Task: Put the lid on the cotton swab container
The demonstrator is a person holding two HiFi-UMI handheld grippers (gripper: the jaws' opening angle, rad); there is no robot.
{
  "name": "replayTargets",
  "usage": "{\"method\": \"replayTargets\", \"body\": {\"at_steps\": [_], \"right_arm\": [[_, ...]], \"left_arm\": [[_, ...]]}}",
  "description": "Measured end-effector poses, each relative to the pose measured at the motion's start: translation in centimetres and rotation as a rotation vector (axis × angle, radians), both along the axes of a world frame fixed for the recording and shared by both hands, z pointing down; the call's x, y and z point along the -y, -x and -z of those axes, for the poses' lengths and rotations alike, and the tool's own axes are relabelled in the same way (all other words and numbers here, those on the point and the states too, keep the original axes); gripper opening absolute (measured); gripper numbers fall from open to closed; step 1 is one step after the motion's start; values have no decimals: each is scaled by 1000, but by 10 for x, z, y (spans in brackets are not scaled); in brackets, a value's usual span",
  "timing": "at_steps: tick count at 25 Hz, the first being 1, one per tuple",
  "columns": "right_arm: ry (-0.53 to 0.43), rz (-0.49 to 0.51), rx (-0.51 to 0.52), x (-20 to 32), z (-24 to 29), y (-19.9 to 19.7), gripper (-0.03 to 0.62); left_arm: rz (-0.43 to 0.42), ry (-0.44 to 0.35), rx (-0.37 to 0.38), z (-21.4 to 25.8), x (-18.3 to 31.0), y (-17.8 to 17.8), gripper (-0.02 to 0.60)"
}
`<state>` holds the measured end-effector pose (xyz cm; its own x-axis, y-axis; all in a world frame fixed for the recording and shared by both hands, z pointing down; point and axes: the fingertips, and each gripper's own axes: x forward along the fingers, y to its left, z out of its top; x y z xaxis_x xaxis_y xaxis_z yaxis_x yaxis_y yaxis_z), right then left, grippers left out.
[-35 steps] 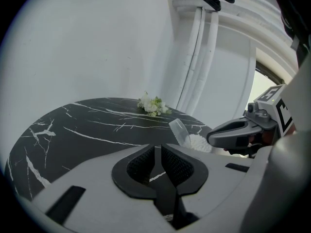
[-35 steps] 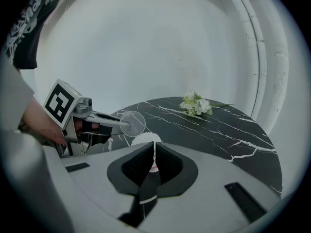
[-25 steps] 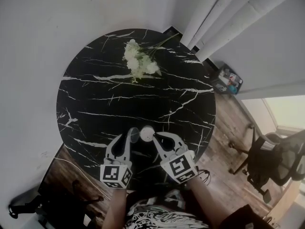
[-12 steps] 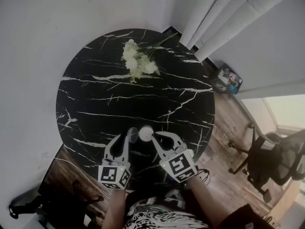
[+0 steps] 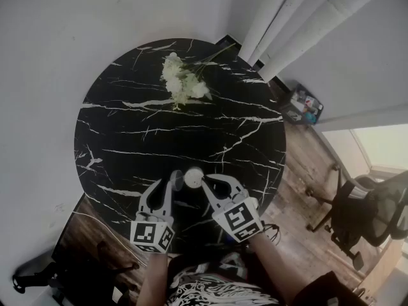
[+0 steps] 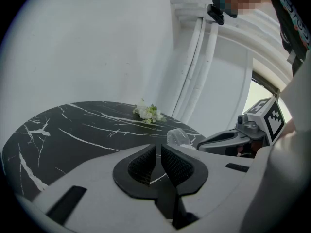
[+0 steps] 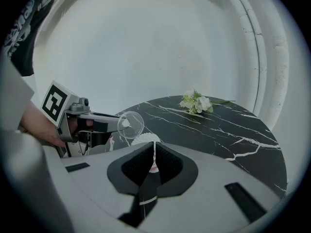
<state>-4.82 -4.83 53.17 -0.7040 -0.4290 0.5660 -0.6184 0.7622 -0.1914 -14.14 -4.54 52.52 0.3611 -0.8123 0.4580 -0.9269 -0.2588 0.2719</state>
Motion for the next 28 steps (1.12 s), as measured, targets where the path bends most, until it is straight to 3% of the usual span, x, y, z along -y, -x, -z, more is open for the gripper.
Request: {"method": "replayTargets", "body": {"at_steps": [28], "right_arm": [[-13,-65,65,7,13,-18,20]], "left_arm": [[-52,-19,6,7,3,-20,14]]}}
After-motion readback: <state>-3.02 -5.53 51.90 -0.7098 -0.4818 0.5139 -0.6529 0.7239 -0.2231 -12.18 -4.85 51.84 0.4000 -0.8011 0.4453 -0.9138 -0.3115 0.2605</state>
